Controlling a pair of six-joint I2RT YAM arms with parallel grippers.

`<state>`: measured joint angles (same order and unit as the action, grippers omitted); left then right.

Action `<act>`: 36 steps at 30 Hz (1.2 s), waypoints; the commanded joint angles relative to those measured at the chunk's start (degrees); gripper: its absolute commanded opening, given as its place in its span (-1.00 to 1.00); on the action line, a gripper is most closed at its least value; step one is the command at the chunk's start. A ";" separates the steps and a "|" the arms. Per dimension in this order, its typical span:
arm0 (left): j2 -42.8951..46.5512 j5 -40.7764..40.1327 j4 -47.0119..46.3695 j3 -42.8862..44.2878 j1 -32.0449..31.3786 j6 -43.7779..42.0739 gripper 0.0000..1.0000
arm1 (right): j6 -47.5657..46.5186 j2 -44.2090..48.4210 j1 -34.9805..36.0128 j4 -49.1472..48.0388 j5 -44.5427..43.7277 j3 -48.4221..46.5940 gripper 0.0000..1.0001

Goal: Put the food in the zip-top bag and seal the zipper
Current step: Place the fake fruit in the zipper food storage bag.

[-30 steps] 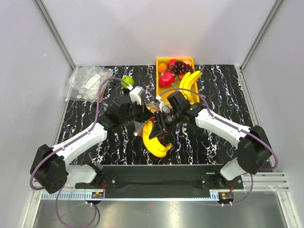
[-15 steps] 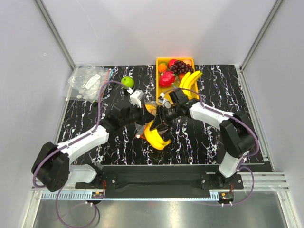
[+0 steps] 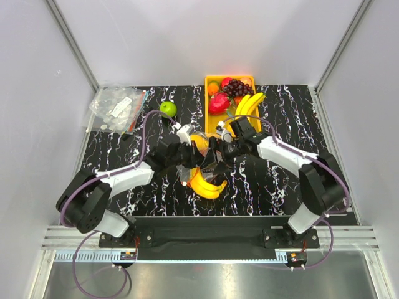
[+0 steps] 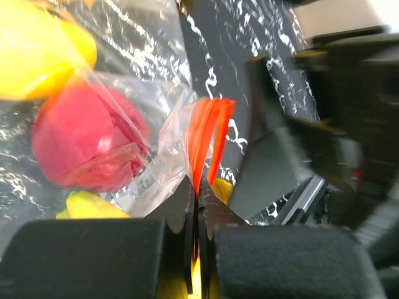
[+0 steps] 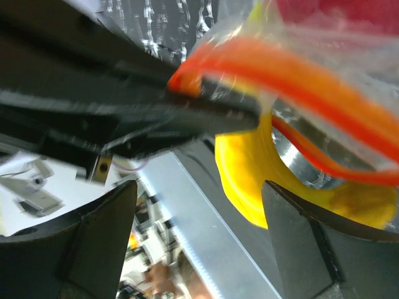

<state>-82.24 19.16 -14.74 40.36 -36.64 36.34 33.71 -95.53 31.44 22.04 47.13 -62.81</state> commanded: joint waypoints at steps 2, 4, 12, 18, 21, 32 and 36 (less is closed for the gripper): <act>-0.73 1.15 -3.54 1.21 -0.36 0.14 -1.00 | -6.63 8.85 0.02 5.37 -6.95 2.33 0.75; -0.65 0.45 -2.58 1.39 -0.36 -0.47 -1.00 | -9.10 12.62 0.02 8.01 -9.50 3.12 0.77; 0.32 -0.96 0.59 2.79 -0.62 -2.06 -1.00 | -6.75 22.56 0.02 7.77 -18.66 13.39 0.70; 1.64 -1.58 3.05 3.41 -0.80 -2.85 -1.00 | 1.69 31.27 0.11 -11.21 -21.99 28.69 0.78; 1.64 -1.49 3.58 3.85 -1.15 -3.29 -1.00 | 3.37 28.66 0.11 -17.28 -22.44 31.69 0.85; 2.34 -1.76 6.04 4.38 -1.41 -4.52 -1.00 | -7.25 23.90 3.63 -33.65 -28.76 35.65 0.89; 2.34 -0.79 6.83 4.90 -1.50 -4.61 -1.00 | -10.34 20.83 3.63 -34.61 -28.25 34.95 0.89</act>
<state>-81.89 18.24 -7.33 42.48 -37.85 32.86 27.73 -72.73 34.79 -6.98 20.73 -27.11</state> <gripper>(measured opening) 0.012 0.946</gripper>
